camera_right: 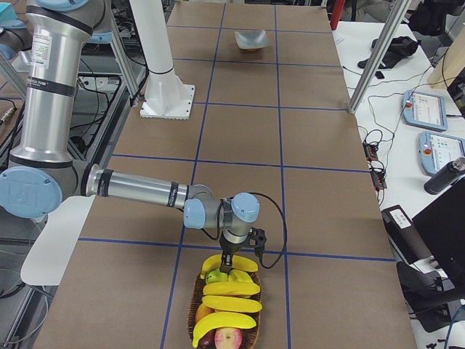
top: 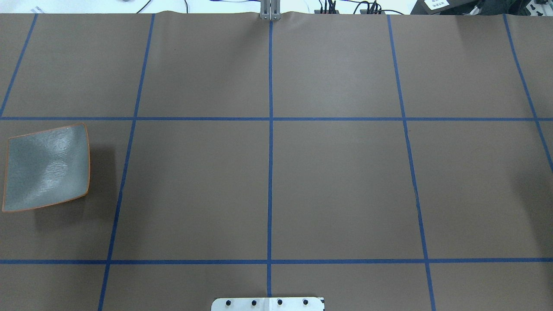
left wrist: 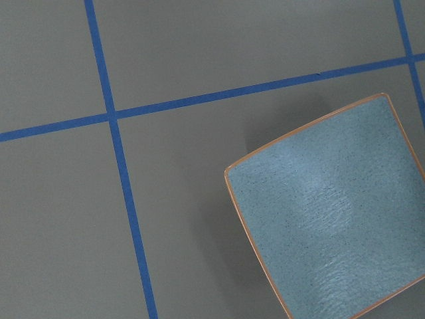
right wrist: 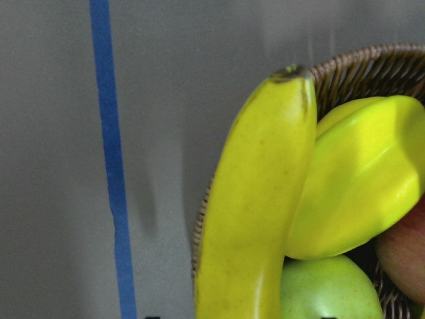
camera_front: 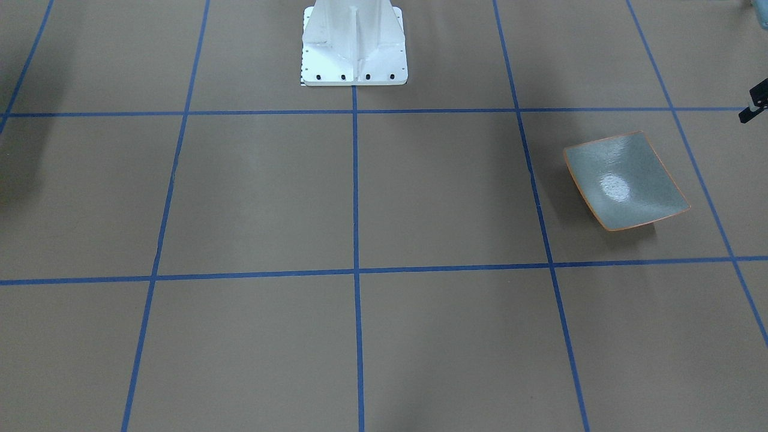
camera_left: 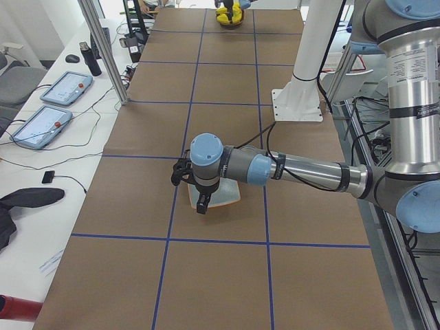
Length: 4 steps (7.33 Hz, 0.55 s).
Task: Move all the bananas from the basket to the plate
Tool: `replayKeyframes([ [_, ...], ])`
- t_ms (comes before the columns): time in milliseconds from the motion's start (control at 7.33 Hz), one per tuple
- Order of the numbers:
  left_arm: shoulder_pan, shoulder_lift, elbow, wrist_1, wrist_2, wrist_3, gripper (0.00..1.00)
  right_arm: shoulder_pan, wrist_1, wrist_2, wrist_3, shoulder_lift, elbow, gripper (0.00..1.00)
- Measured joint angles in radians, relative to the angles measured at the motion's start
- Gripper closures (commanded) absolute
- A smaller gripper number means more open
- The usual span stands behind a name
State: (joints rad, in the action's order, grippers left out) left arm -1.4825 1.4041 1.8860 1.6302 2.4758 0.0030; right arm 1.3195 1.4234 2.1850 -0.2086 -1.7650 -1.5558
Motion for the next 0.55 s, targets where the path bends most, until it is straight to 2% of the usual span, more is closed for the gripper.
replayKeyframes([
  [273,0.000,0.000,0.000,0.000,0.001,0.000,0.01,-0.004,-0.001,-0.001,0.001,-0.001,0.005,0.62],
  [546,0.000,0.000,0.001,0.000,0.002,0.000,0.01,-0.005,-0.001,-0.003,0.002,0.000,0.006,0.86],
])
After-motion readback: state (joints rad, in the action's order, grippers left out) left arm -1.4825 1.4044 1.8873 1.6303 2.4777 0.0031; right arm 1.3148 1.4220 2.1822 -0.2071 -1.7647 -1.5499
